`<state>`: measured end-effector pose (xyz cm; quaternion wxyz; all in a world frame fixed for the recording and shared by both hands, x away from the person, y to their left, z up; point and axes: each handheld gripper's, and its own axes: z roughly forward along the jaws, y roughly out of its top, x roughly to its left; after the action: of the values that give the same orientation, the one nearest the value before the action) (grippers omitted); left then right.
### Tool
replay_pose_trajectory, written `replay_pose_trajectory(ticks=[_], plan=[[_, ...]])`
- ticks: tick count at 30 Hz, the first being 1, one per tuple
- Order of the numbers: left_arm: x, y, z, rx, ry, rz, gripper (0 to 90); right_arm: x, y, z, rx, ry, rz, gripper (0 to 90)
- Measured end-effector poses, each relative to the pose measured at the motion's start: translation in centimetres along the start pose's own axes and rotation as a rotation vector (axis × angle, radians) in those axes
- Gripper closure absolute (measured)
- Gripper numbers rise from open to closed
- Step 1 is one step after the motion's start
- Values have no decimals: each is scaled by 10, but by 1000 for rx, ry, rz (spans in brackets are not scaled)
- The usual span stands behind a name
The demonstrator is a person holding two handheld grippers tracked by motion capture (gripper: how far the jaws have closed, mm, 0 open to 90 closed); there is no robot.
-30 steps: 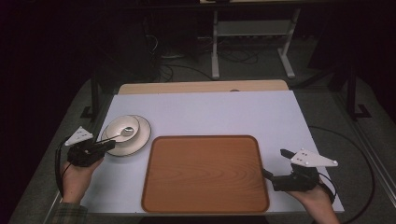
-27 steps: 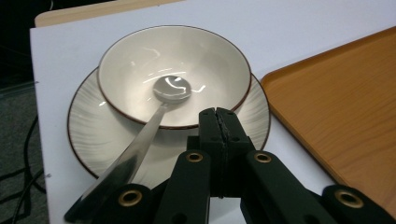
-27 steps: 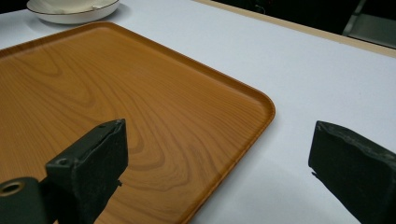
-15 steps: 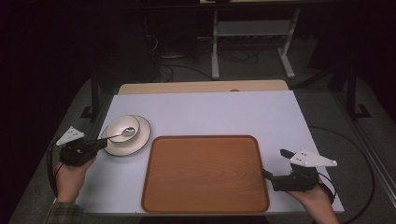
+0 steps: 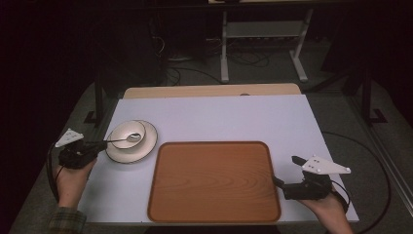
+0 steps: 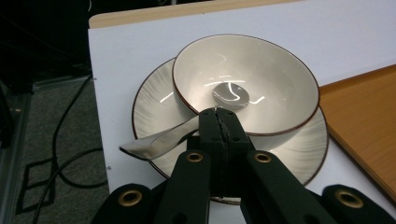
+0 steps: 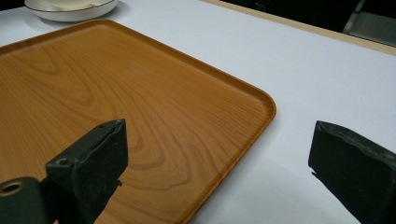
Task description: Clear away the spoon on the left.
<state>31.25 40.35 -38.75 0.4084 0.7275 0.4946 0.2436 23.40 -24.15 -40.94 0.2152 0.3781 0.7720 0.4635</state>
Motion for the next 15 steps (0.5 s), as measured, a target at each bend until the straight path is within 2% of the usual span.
replay_pose_trajectory(ticks=[15], plan=[[16, 12, 16, -19, 32, -40, 897, 0, 0, 1, 2, -3, 8, 42]])
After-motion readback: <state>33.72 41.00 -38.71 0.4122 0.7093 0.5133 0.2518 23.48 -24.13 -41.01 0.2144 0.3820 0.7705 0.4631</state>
